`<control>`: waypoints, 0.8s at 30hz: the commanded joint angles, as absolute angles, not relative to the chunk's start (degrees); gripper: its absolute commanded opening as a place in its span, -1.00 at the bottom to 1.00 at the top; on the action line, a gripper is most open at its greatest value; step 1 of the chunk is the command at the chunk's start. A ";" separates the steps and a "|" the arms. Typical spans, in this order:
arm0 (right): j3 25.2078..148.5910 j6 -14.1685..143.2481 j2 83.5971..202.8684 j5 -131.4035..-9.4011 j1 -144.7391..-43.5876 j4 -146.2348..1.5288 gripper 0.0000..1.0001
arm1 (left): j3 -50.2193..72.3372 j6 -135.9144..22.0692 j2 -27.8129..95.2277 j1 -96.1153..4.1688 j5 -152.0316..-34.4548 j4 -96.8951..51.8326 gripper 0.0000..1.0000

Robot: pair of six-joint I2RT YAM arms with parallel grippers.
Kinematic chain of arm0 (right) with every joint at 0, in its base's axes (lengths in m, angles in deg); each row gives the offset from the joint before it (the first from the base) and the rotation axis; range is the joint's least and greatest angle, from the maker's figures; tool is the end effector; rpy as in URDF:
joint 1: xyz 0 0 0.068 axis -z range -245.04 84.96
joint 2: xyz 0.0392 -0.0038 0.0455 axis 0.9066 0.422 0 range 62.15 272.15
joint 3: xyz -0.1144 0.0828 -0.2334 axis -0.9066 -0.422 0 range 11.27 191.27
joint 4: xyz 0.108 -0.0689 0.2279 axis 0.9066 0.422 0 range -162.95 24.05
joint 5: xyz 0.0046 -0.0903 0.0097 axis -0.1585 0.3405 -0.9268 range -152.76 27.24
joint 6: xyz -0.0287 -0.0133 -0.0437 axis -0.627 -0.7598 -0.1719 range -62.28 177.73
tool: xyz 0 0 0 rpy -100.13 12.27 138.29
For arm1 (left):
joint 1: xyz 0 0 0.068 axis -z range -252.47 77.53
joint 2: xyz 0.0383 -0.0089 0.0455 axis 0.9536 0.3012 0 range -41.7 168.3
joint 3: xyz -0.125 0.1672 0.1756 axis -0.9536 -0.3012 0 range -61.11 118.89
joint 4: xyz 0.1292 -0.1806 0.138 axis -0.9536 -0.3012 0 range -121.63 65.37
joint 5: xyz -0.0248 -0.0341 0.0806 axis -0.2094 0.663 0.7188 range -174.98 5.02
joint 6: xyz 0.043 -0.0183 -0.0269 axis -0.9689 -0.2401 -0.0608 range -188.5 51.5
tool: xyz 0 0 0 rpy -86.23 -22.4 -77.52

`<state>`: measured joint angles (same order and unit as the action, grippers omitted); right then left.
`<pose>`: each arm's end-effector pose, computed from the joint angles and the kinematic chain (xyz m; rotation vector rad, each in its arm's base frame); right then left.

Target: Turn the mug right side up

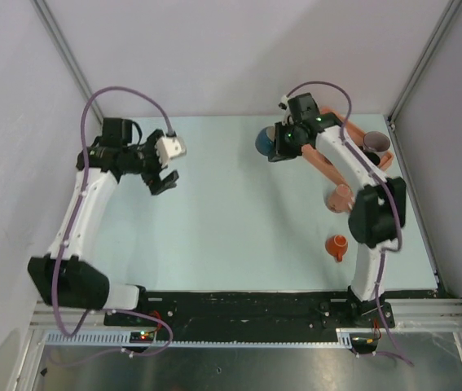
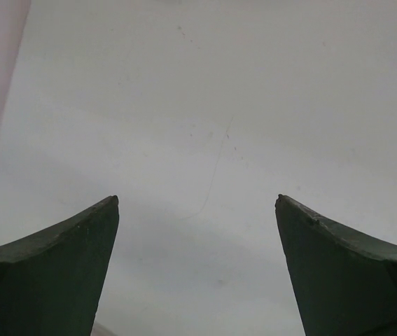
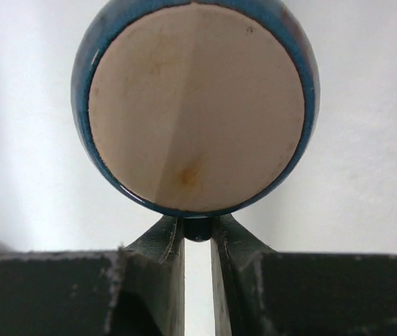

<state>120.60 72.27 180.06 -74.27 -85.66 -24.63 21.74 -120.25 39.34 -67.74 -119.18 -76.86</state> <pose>0.4226 0.1667 0.2783 -0.2163 2.6008 0.4848 0.2852 -0.0438 0.3622 1.2940 1.8789 -0.3142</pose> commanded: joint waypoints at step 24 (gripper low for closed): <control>112.31 100.86 144.39 -104.70 -97.88 -54.88 -1.00 | 32.07 -178.02 25.23 -52.29 -132.89 -59.11 0.92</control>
